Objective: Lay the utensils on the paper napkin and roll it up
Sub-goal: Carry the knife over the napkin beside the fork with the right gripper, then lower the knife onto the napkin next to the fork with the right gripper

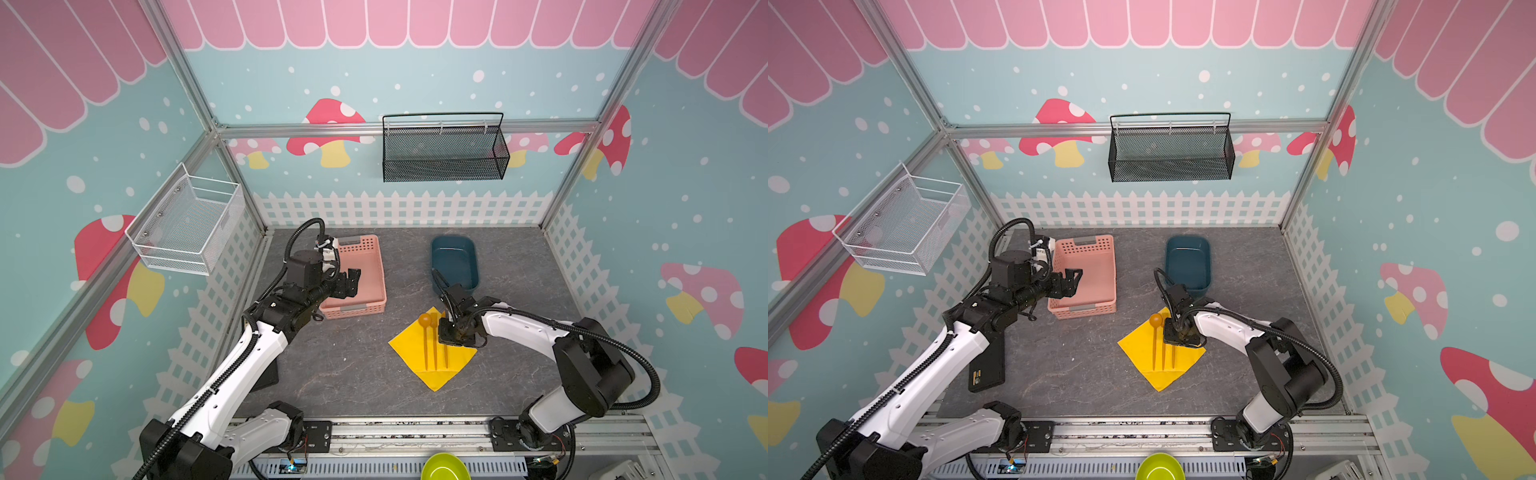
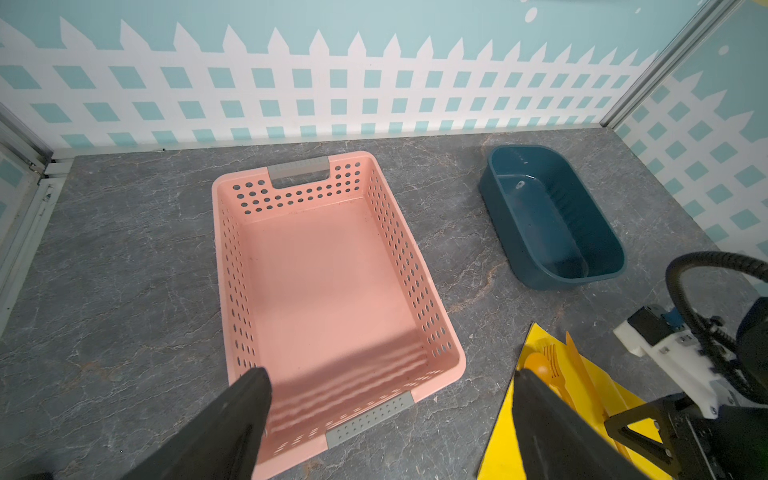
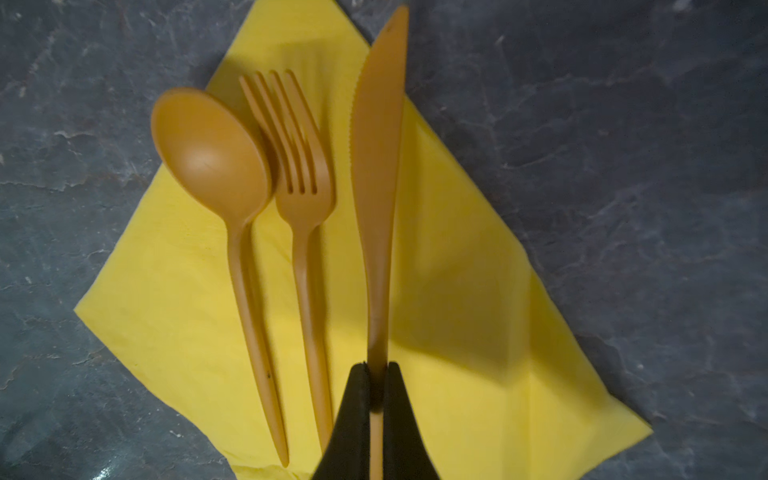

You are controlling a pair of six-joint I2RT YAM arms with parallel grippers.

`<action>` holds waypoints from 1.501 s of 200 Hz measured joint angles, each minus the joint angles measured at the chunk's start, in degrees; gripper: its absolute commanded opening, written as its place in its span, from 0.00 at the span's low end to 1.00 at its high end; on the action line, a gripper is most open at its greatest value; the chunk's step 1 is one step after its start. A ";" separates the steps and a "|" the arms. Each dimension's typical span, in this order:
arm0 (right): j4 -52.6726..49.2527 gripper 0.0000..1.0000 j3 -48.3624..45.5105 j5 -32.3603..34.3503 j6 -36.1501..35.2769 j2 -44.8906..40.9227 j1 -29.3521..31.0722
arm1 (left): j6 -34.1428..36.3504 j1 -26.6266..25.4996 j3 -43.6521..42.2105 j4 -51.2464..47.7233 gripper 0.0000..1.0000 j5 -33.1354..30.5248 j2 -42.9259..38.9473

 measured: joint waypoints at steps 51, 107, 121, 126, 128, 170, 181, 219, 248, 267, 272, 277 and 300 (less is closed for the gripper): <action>1.46 0.05 -0.09 0.00 0.11 1.16 0.39 | 0.00 0.00 0.00 0.02 0.92 0.04 0.00; 2.32 0.05 -0.11 -0.15 0.22 2.29 0.44 | 0.00 0.00 0.00 0.00 0.92 0.04 0.00; 2.40 0.06 -0.13 -0.15 0.22 2.32 0.44 | 0.00 0.00 0.00 0.02 0.92 0.02 0.00; 2.43 0.06 -0.13 -0.15 0.22 2.34 0.44 | 0.00 0.00 0.00 0.02 0.92 0.02 0.00; 2.43 0.06 -0.13 -0.15 0.22 2.34 0.44 | 0.00 0.00 0.00 0.02 0.92 0.02 0.00; 2.69 0.06 -0.20 -0.17 0.24 2.75 0.44 | 0.00 0.00 0.00 0.02 0.92 0.02 0.00; 2.80 0.07 -0.26 -0.17 0.24 2.78 0.44 | 0.00 0.00 0.00 0.00 0.92 0.02 0.00; 2.91 0.08 -0.28 -0.24 0.31 2.97 0.44 | 0.00 0.00 0.00 0.00 0.92 0.02 0.00; 3.02 0.08 -0.28 -0.35 0.33 3.02 0.44 | 0.00 0.00 0.00 0.02 0.92 0.02 -0.04; 3.02 0.08 -0.28 -0.37 0.42 3.02 0.44 | 0.00 0.00 0.00 0.02 0.92 0.00 -0.11; 3.04 0.08 -0.28 -0.37 0.44 3.04 0.44 | 0.00 0.00 0.00 0.00 0.92 0.00 -0.11; 3.04 0.08 -0.28 -0.37 0.44 3.04 0.44 | 0.00 0.00 0.00 0.02 0.92 0.00 -0.11; 3.02 0.08 -0.28 -0.39 0.44 3.02 0.44 | 0.00 0.00 0.00 0.02 0.92 0.00 -0.11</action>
